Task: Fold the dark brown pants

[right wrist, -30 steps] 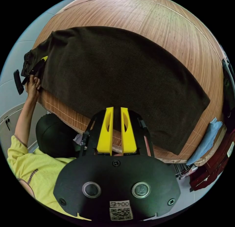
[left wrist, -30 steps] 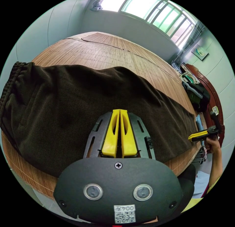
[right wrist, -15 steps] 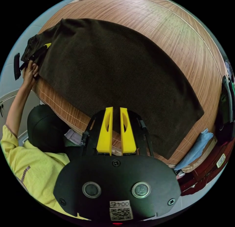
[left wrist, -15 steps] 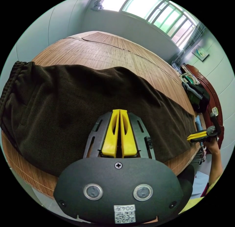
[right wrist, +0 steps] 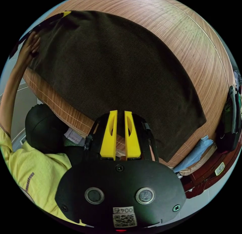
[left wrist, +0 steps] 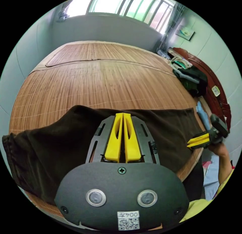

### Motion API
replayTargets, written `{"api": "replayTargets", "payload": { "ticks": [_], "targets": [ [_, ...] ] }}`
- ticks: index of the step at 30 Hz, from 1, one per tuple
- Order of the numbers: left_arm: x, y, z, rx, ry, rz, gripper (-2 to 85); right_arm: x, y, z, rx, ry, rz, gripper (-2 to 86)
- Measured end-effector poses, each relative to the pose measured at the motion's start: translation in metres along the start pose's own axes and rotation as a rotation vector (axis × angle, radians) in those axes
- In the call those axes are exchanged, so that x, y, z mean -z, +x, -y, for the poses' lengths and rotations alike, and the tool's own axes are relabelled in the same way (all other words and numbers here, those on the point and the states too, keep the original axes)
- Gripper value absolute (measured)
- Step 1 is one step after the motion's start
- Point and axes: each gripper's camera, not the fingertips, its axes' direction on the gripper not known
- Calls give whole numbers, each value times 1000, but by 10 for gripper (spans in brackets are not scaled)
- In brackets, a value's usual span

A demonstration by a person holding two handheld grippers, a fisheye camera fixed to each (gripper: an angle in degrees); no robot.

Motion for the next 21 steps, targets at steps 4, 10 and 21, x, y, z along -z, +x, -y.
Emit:
{"api": "replayTargets", "payload": {
  "ticks": [4, 10, 21],
  "targets": [
    [-35, -14, 20, 47, -75, 13, 5, -1, -2, 2, 9, 1, -7, 60],
    [-27, -16, 24, 102, -79, -28, 3, 0, 15, -9, 15, 39, 75, 60],
    [-77, 114, 44, -152, -175, -129, 3, 2, 24, -26, 8, 23, 66, 60]
  ]
}}
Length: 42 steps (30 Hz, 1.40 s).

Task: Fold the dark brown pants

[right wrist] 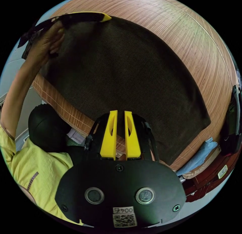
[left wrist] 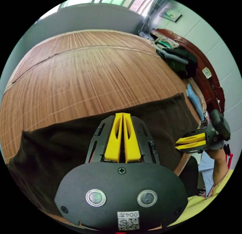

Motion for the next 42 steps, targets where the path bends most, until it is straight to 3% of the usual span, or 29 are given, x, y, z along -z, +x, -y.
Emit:
{"api": "replayTargets", "payload": {
  "ticks": [4, 9, 20, 30, 36, 40, 42],
  "targets": [
    [1, -4, -5, 75, 40, -43, 5, 1, 13, -13, 4, -1, 32, 59],
    [46, 13, -42, -15, 94, -28, 5, 5, 29, -40, -4, 37, 58, 59],
    [89, -16, -214, 170, 61, 138, 4, 12, 75, -124, -133, 155, 126, 58],
    [79, -9, -227, 194, 76, 165, 5, 12, 119, -219, -196, 320, 126, 55],
    [80, -5, -236, 192, 83, 200, 5, -8, 206, -352, -323, 727, 546, 86],
    [81, -6, -240, 182, 74, 212, 6, -63, 285, -513, -683, 1187, 945, 126],
    [82, -7, -243, 179, 77, 214, 6, -93, 306, -571, -856, 1320, 1027, 132]
  ]
}}
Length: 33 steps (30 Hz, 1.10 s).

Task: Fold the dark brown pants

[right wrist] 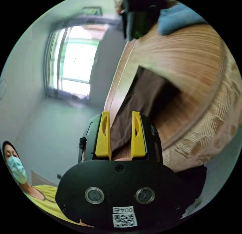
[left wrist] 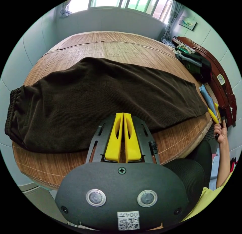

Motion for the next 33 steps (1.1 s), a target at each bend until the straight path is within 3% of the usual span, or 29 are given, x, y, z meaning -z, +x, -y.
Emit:
{"api": "replayTargets", "payload": {
  "ticks": [4, 10, 21, 33],
  "targets": [
    [1, -8, -3, 3, -7, -10, 6, 63, 41, 12, -179, 119, -46, 150],
    [6, -25, -1, -14, -58, -79, 14, 77, 59, 43, -263, 113, -73, 164],
    [8, -62, -17, 25, -47, -136, 15, 70, 71, 70, -305, 91, -4, 72],
    [32, -109, -53, 90, 22, -216, 26, -34, -185, 26, 270, -124, -147, 67]
  ]
}}
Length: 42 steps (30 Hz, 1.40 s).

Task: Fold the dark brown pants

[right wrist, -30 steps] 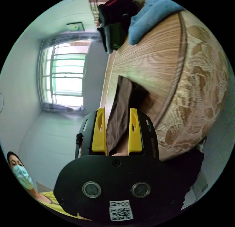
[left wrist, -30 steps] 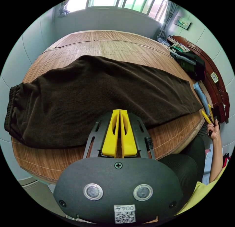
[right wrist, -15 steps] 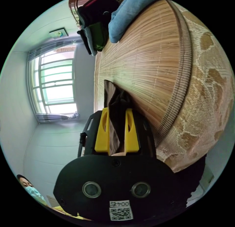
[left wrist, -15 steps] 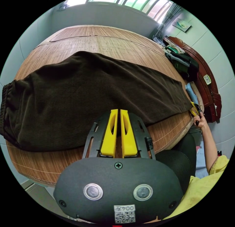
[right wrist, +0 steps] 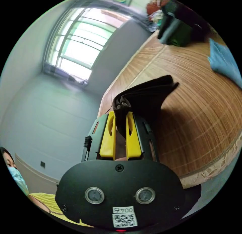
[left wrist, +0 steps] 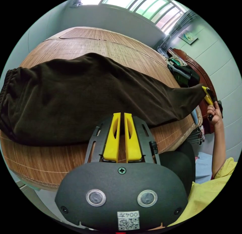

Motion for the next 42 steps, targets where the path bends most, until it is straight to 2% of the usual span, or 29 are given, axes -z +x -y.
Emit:
{"api": "replayTargets", "payload": {
  "ticks": [8, 12, 13, 14, 17, 21, 26, 30, 33, 37, 40, 42],
  "targets": [
    [62, -69, -43, 70, 88, 22, 27, -150, -249, -90, 464, -185, 27, 69],
    [80, -99, -59, 125, 108, 38, 25, -252, -306, -169, 580, -371, 45, 74],
    [84, -107, -64, 144, 111, 40, 24, -293, -315, -199, 636, -472, 35, 79],
    [86, -114, -68, 159, 111, 37, 24, -335, -317, -228, 669, -601, 8, 83],
    [91, -124, -75, 175, 113, 23, 24, -387, -303, -273, 659, -762, 15, 89],
    [96, -123, -77, 160, 112, 13, 32, -361, -285, -268, 645, -708, 74, 91],
    [118, -95, -62, 7, 151, 40, 62, -286, -228, -229, 655, -558, -124, 97],
    [133, -81, -46, -71, 163, 89, 90, -251, -173, -224, 599, -518, -240, 109],
    [131, -55, -22, -216, 110, 170, 127, -238, -135, -235, 519, -507, -265, 113],
    [110, 13, 6, -518, 34, 335, 162, -241, -109, -257, 427, -515, -229, 114],
    [81, 56, 18, -748, -42, 543, 166, -246, -104, -265, 399, -522, -210, 111],
    [68, 64, 30, -811, -98, 569, 150, -247, -104, -266, 393, -521, -198, 109]
  ]
}}
